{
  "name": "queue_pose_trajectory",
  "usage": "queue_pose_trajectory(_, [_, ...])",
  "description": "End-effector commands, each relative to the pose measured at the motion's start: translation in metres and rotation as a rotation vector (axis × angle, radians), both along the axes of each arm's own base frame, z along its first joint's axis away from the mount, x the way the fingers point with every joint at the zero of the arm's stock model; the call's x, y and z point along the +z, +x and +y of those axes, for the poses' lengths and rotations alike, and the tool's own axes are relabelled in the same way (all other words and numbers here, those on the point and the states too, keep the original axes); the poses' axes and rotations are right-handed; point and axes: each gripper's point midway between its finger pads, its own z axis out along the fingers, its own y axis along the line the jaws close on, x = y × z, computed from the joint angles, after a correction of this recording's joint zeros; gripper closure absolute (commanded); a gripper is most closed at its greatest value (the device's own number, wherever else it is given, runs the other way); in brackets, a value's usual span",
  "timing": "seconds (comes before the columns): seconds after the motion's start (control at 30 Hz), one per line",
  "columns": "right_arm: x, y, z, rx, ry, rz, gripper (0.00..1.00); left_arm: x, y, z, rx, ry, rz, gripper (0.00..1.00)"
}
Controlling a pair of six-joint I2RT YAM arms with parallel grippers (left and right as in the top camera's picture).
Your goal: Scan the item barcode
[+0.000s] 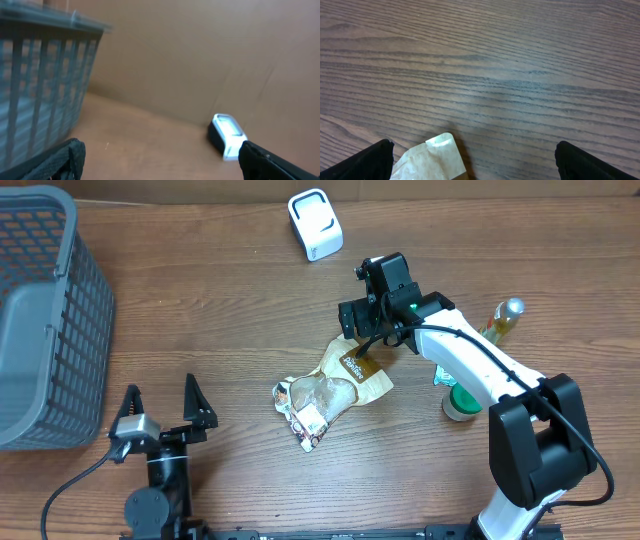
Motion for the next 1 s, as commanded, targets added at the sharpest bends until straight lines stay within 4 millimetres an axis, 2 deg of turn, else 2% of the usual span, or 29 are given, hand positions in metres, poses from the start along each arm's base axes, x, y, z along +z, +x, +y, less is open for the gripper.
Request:
queue_pose_trajectory(0.0, [0.002,0.000,0.001,-0.003,0.001,-0.010,0.00,-0.025,0.000,0.007,0.043,0.009,0.101,0.00])
queue_pose_trajectory(0.1, [0.002,0.000,0.001,-0.003,0.001,-0.010,0.00,-0.050,-0.001,0.008,0.053,0.026,0.205,0.01])
queue_pose_trajectory(0.37, [0.002,0.000,0.001,-0.003,0.001,-0.010,0.00,-0.050,0.000,0.003,0.029,0.223,0.234,0.01])
queue_pose_trajectory(0.97, [0.002,0.000,0.001,-0.003,0.001,-0.009,0.00,-0.049,0.000,0.003,0.030,0.226,0.232,0.00])
